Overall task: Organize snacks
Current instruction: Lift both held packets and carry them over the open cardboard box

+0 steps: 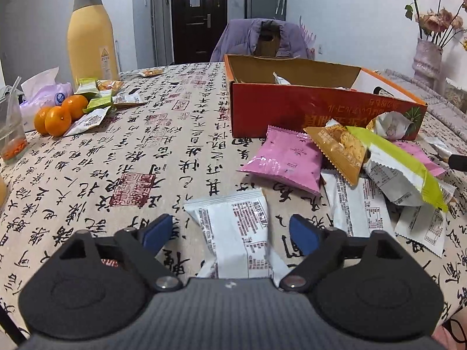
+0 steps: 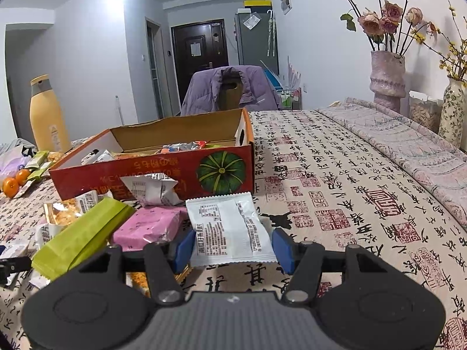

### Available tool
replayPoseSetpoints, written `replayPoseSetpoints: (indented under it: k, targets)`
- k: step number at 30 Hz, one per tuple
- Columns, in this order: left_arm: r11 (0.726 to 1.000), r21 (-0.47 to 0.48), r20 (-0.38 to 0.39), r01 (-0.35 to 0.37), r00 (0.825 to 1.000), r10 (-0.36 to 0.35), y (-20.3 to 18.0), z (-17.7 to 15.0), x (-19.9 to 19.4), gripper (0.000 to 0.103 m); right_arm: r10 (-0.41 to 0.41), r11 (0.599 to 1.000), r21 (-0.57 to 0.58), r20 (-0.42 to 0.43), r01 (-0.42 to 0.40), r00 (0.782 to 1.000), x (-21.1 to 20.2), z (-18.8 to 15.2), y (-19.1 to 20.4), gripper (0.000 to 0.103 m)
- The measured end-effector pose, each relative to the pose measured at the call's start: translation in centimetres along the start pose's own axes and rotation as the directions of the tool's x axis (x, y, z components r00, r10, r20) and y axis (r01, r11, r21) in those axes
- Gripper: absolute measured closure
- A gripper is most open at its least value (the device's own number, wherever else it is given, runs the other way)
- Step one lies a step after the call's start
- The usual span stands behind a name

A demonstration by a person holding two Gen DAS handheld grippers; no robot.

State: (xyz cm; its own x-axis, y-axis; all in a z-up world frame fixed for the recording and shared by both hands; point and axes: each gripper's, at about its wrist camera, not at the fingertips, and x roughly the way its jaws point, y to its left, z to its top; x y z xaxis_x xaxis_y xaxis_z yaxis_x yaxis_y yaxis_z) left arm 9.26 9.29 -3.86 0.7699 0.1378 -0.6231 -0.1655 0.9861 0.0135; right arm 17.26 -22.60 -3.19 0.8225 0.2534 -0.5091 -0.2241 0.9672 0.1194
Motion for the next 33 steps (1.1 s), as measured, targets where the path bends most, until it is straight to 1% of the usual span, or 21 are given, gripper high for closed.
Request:
replayPoseSetpoints:
  k: [1,2,3,4,5,11,18,25,28,33]
  targets:
    - [1.0,0.003,0.008,0.002,1.0,-0.003,0.0,0.0,-0.1,0.035,0.0,1.0,0.001,0.0,0.0,1.0,-0.1,0.0,0.0,0.045]
    - [1.0,0.006,0.013,0.01,1.0,-0.01,-0.1,0.0,-0.3,0.048,0.0,1.0,0.001,0.001,0.0,1.0,-0.2,-0.1,0.0,0.045]
    - [1.0,0.008,0.016,0.016,1.0,-0.016,-0.1,0.0,-0.4,0.053,-0.001,1.0,0.001,0.003,0.001,1.0,-0.3,-0.1,0.0,0.045]
    - [1.0,0.008,0.017,0.019,1.0,-0.019,-0.1,0.0,-0.4,0.054,-0.001,1.0,0.001,0.005,0.001,1.0,-0.4,-0.1,0.0,0.045]
    - [1.0,0.007,0.022,0.02,1.0,-0.02,-0.1,0.0,-0.5,0.059,-0.002,1.0,0.002,0.007,0.002,1.0,-0.6,-0.1,0.0,0.045]
    - [1.0,0.001,0.054,0.017,0.998,-0.017,-0.1,0.0,-1.2,0.06,-0.005,1.0,0.003,0.016,0.005,1.0,-1.1,-0.1,-0.2,0.045]
    - [1.0,0.009,0.122,0.012,0.992,-0.013,-0.2,1.7,-2.3,0.06,0.008,1.0,-0.007,0.031,-0.007,0.999,-1.2,0.4,0.2,0.045]
    - [0.999,0.013,0.212,0.032,0.977,-0.034,-1.2,5.7,-2.4,0.06,0.027,0.999,-0.031,0.082,-0.025,0.996,-0.7,2.5,1.0,0.045]
    - [0.999,0.019,0.25,0.039,0.967,-0.043,-1.9,7.7,-1.9,0.06,0.038,0.998,-0.049,0.114,-0.032,0.993,-0.1,3.9,1.5,0.045]
    - [0.998,0.025,0.284,0.056,0.957,-0.06,-3.2,11.0,-0.4,0.06,0.048,0.997,-0.065,0.152,-0.039,0.987,1.6,6.8,2.2,0.045]
